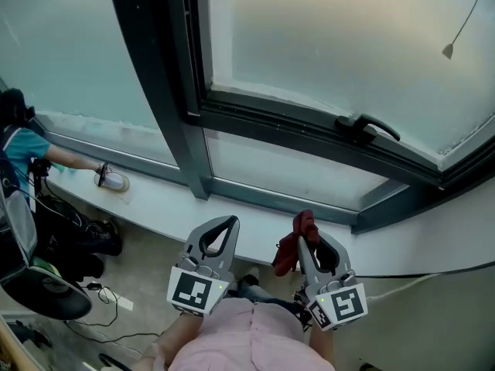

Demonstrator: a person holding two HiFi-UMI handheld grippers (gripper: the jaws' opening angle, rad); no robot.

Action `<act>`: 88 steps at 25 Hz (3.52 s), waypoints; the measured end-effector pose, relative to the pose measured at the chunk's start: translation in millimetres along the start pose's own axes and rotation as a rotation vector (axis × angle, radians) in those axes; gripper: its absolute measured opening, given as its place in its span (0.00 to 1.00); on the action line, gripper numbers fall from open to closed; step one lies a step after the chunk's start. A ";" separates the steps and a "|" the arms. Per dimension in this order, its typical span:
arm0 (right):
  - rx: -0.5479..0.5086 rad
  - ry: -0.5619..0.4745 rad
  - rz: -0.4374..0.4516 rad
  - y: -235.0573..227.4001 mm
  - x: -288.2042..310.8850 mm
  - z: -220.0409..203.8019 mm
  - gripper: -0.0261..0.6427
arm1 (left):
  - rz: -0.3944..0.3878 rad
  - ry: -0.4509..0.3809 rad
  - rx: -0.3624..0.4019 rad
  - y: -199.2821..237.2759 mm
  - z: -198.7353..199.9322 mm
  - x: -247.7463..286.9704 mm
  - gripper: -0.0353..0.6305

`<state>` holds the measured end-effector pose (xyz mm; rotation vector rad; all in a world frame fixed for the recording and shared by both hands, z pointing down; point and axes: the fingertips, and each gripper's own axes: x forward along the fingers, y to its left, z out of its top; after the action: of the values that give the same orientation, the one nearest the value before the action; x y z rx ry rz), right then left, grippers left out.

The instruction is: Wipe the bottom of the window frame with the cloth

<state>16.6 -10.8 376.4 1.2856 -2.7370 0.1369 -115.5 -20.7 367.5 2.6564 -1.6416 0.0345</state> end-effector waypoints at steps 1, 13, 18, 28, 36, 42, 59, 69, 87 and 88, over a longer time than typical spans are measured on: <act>-0.005 -0.008 0.011 -6.2 4.6 4.2 0.16 | 0.000 -0.009 0.011 -0.8 4.7 7.7 0.05; -0.022 -0.013 0.110 -32.6 62.0 19.9 0.16 | 0.097 0.049 -0.056 34.0 -12.9 38.9 0.05; -0.014 -0.023 0.071 -28.8 91.6 35.2 0.16 | 0.032 0.022 -0.048 56.4 -0.8 54.3 0.05; -0.049 -0.086 0.042 9.4 182.2 84.7 0.16 | -0.009 -0.013 -0.017 143.2 20.8 54.3 0.05; -0.130 -0.156 -0.015 15.6 249.6 145.6 0.16 | 0.011 -0.034 -0.039 192.5 21.2 39.2 0.05; -0.121 -0.063 -0.015 17.5 316.6 158.0 0.16 | 0.045 0.006 -0.085 217.9 9.4 23.2 0.05; -0.362 0.302 -0.120 7.4 388.1 110.1 0.15 | 0.048 0.009 -0.115 236.1 7.2 16.2 0.05; -0.415 0.303 -0.124 7.2 389.4 109.6 0.15 | 0.025 -0.001 -0.112 223.7 11.2 16.2 0.05; -0.439 0.322 -0.136 -13.4 362.1 104.5 0.15 | -0.011 -0.001 -0.110 195.4 14.0 20.1 0.05; -0.440 0.319 -0.137 -14.3 361.1 104.6 0.15 | -0.015 -0.001 -0.110 193.9 14.0 20.6 0.05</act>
<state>-208.1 -308.1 324.5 1.1968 -2.2369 -0.2386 -279.6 -126.2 354.9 2.5870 -1.5757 -0.0567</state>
